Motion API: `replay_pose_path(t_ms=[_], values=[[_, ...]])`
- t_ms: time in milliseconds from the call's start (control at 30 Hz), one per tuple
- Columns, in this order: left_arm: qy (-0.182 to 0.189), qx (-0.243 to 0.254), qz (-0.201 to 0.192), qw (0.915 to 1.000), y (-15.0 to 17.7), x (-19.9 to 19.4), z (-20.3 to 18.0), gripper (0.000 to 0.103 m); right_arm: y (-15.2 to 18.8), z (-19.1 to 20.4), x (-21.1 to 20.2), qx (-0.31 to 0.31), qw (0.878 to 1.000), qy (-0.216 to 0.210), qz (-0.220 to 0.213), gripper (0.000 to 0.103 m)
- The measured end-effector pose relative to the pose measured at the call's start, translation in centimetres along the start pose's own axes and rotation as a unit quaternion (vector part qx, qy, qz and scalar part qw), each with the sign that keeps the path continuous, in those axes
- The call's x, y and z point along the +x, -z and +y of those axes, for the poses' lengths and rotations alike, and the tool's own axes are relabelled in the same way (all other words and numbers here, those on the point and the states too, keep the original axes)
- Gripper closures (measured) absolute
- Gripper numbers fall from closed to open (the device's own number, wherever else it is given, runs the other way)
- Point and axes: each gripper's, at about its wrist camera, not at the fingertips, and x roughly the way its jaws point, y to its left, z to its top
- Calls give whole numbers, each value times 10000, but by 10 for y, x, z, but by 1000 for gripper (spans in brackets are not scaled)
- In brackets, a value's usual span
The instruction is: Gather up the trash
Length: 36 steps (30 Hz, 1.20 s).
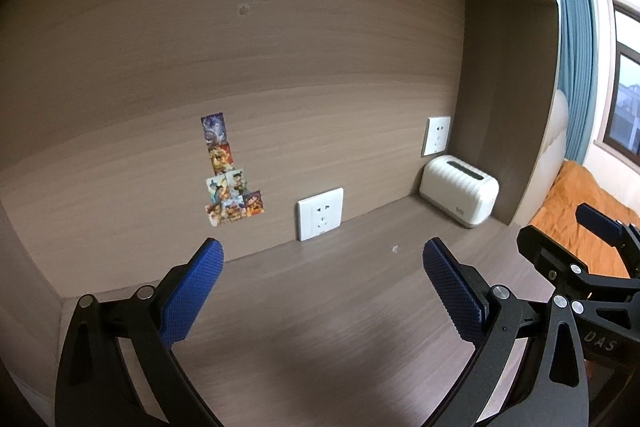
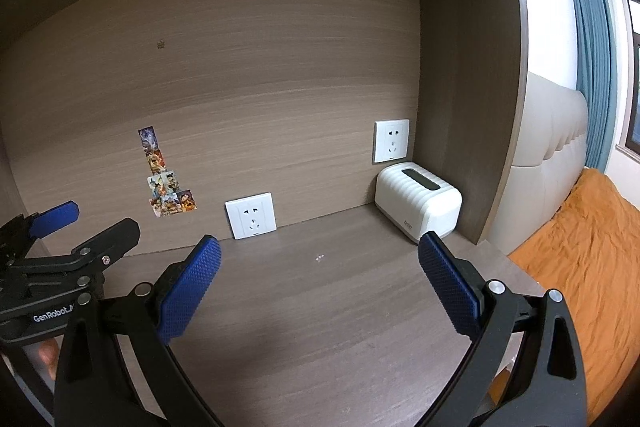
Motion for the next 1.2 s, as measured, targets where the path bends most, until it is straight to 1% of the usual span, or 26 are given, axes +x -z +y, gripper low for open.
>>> replay_pose_path(t_ms=[267, 400, 1200], values=[[37, 81, 38, 10000, 0, 2, -6, 5, 2, -1, -3, 2, 9999, 104, 13, 5], [-3, 82, 16, 10000, 0, -1, -9, 5, 2, -3, -4, 31, 9999, 122, -5, 5], [-33, 149, 45, 9999, 0, -3, -15, 5, 1, -4, -11, 75, 9999, 73, -32, 5]])
